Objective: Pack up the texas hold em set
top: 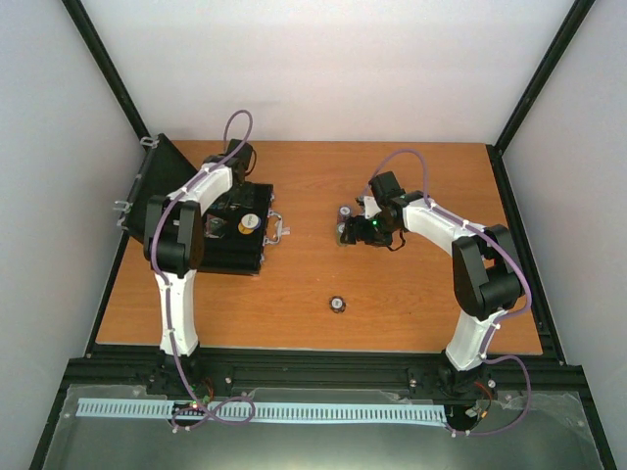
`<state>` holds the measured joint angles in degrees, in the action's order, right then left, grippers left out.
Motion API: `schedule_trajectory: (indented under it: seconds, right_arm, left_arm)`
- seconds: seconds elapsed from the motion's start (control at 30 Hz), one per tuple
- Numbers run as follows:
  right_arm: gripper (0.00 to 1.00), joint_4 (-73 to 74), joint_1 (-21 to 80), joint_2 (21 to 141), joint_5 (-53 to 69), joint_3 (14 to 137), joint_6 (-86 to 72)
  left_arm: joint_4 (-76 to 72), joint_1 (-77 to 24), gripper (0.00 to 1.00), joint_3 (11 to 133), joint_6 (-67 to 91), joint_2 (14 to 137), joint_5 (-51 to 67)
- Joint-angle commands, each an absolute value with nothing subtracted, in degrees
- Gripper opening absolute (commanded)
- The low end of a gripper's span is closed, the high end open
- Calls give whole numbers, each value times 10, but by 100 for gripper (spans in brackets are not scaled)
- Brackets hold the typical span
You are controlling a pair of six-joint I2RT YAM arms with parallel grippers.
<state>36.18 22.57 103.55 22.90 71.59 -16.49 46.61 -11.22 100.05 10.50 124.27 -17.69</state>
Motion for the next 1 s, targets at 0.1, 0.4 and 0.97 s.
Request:
schedule_trajectory:
  seconds: [0.1, 0.4, 0.97]
  right_arm:
    - [79, 362, 222, 1045, 225, 727, -157]
    - [79, 363, 222, 1048, 227, 729, -157]
    - [79, 364, 222, 1050, 228, 733, -157]
  left_arm:
    - [486, -119, 77, 1038, 95, 1267, -202]
    - [493, -119, 77, 1047, 95, 1277, -240]
    - [502, -119, 77, 1053, 94, 1277, -284]
